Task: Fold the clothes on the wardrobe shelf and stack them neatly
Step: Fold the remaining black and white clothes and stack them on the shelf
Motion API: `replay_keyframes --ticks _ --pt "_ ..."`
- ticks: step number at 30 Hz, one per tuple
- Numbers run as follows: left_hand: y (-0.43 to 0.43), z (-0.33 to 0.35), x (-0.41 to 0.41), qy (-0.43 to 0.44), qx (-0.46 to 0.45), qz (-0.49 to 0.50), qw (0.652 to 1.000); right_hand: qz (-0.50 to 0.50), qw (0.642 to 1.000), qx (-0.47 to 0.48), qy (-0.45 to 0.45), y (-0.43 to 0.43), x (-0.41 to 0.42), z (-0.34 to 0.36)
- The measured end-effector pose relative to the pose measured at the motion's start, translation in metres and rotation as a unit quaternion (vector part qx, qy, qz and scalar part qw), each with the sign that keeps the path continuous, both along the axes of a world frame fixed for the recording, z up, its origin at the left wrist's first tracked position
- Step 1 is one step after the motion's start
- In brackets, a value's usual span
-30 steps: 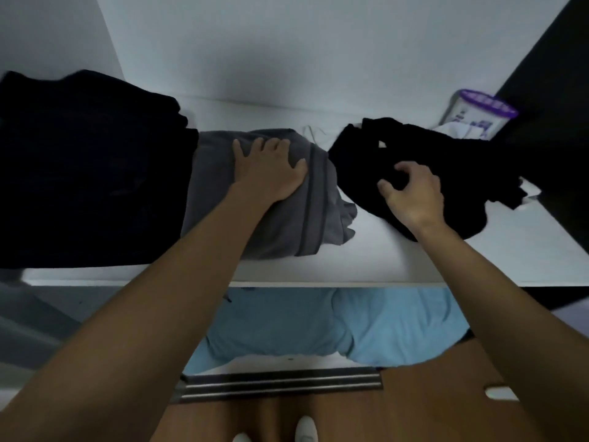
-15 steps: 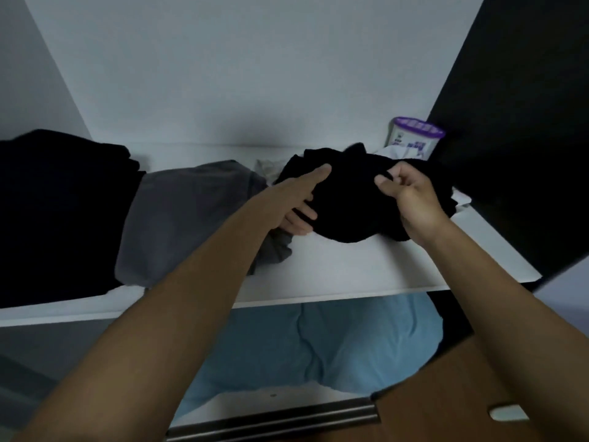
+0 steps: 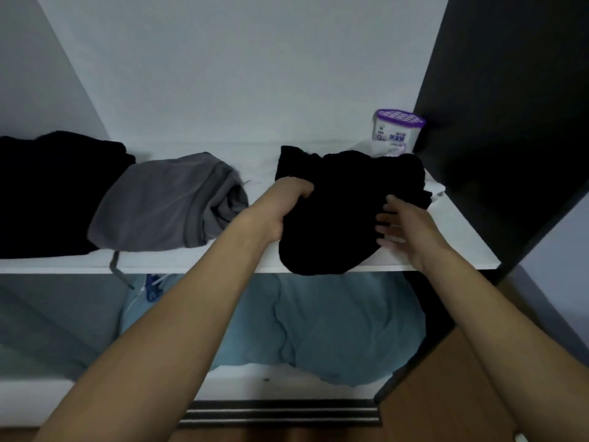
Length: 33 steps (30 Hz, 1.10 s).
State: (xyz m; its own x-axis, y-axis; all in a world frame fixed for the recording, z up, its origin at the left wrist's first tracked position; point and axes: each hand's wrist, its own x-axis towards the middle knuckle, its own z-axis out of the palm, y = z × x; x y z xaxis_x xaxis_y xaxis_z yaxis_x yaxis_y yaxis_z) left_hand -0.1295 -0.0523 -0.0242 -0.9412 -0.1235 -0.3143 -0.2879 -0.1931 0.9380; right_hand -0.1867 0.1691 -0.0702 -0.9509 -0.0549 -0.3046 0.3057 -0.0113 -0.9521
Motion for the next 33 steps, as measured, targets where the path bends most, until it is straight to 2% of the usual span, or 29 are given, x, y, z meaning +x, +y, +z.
replay_keyframes --ticks 2,3,6,8,11,13,15,17,19,21,23,25,28,30,33 --pt "0.001 -0.003 0.019 -0.004 -0.02 -0.023 1.0 0.035 0.988 -0.103 -0.106 -0.002 -0.014 -0.002" --pt "0.003 -0.005 0.029 -0.001 -0.041 -0.035 0.999 0.061 0.982 -0.124 -0.131 -0.008 -0.017 -0.001" --pt "0.009 -0.017 0.053 -0.027 -0.119 -0.065 0.99 0.136 0.98 -0.081 -0.117 -0.038 -0.007 -0.005" --pt "0.01 -0.029 0.06 -0.044 -0.125 -0.039 0.99 0.13 0.988 -0.054 -0.067 -0.053 0.003 -0.003" --pt "0.005 -0.032 0.067 -0.031 -0.039 0.029 0.998 0.092 0.983 -0.161 -0.011 -0.058 0.018 0.015" --pt "0.003 -0.027 0.068 -0.029 0.056 0.036 0.997 0.085 0.966 -0.244 0.016 -0.049 0.03 0.04" --pt "-0.001 -0.014 0.063 0.013 0.097 0.039 0.994 0.112 0.943 -0.312 0.029 -0.043 0.043 0.055" --pt "0.015 0.003 0.091 0.064 0.149 0.006 0.987 0.106 0.962 -0.237 0.086 -0.021 0.099 0.077" --pt "0.023 0.018 0.083 0.106 0.156 0.057 0.98 0.117 0.973 -0.187 0.062 -0.015 0.111 0.079" --pt "0.026 0.034 0.087 0.149 0.156 0.103 0.971 0.073 0.987 -0.14 0.017 -0.013 0.118 0.063" --pt "0.019 0.048 0.101 0.2 0.177 0.103 0.958 0.056 0.993 -0.097 -0.022 -0.013 0.137 0.053" --pt "0.017 0.064 0.123 0.222 0.192 0.075 0.953 0.095 0.994 -0.027 -0.036 -0.015 0.16 0.046" --pt "0.009 0.073 0.158 0.185 0.146 0.044 0.971 0.161 0.978 0.133 -0.004 -0.028 0.192 0.039" --pt "0.0 0.071 0.187 0.13 0.128 0.027 0.983 0.153 0.963 0.214 0.052 -0.04 0.211 0.04" --pt "-0.016 0.058 0.225 0.078 0.083 -0.003 0.994 0.139 0.954 0.237 0.12 -0.056 0.236 0.035"
